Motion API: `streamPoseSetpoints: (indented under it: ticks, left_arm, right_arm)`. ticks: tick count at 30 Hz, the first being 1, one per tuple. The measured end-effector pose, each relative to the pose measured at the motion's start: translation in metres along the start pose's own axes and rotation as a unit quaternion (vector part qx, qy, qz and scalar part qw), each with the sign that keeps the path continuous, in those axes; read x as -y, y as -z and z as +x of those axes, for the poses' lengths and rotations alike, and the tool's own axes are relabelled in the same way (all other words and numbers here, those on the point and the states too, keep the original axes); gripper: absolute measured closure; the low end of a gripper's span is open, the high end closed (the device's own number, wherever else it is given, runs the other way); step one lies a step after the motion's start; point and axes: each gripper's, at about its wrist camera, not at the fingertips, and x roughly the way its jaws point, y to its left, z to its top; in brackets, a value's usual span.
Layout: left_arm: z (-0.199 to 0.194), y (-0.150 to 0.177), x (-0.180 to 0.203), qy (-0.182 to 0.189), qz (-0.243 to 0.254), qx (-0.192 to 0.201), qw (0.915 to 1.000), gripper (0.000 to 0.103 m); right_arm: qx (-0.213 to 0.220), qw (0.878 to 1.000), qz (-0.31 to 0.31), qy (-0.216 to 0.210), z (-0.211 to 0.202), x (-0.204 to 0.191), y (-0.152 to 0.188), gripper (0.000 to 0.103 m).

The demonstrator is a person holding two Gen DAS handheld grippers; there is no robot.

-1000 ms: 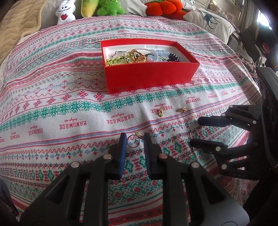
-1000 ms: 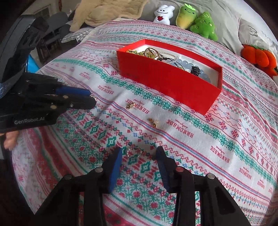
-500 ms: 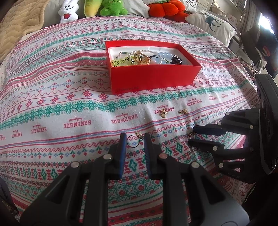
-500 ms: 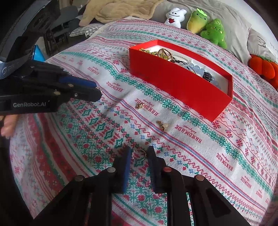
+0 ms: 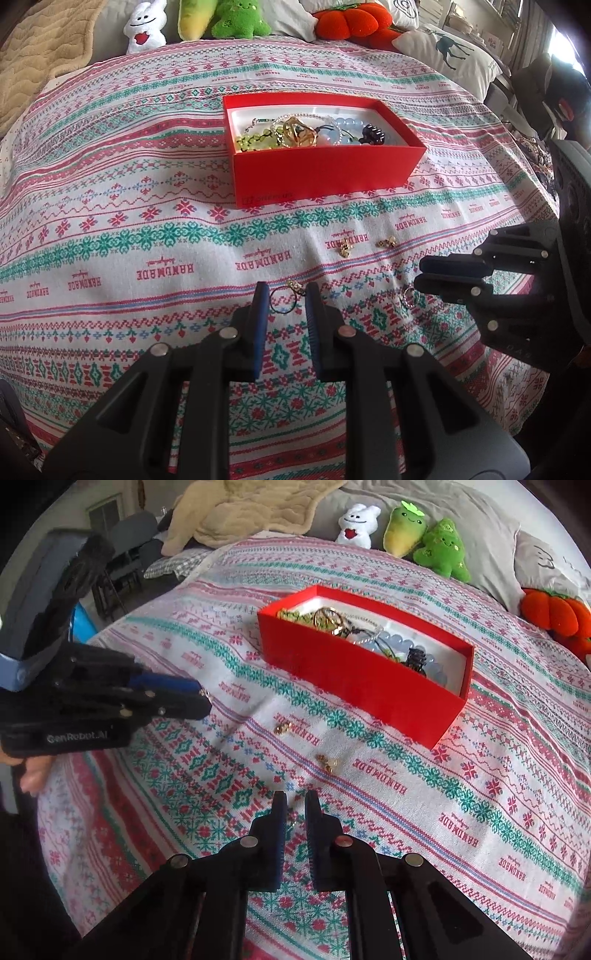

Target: Organize jewelry

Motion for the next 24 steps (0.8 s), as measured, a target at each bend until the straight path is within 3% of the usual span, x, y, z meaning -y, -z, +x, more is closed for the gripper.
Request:
streamPoseSetpoints:
  ticks: [3,8,13,22,24]
  left_arm:
    - [0.0,0.001,0.0,0.0,-0.002,-0.002,1.0,0.081]
    - [-0.001,0.002,-0.001,0.0,-0.005,-0.002,1.0,0.081]
    - [-0.001,0.003,0.0,0.0,-0.005,-0.004,1.0,0.081]
    - [0.001,0.003,0.0,0.0,-0.005,-0.006,1.0,0.081]
    - [0.0,0.003,0.0,0.0,-0.004,-0.006,1.0,0.081]
  right_arm:
    - [-0.005,1.0,-0.014,-0.02,0.0,-0.003,0.001,0.089]
    - [-0.026,0.998,-0.061,-0.003,0.008,-0.018,0.012,0.085]
    - [-0.019,0.996,-0.079,0.022,0.008,-0.021,0.014,0.062]
    - [-0.021,0.998,-0.059,-0.01,0.015,-0.005,0.011,0.063]
    - [-0.023,0.997,-0.069,-0.01,0.016,-0.007,0.011,0.071]
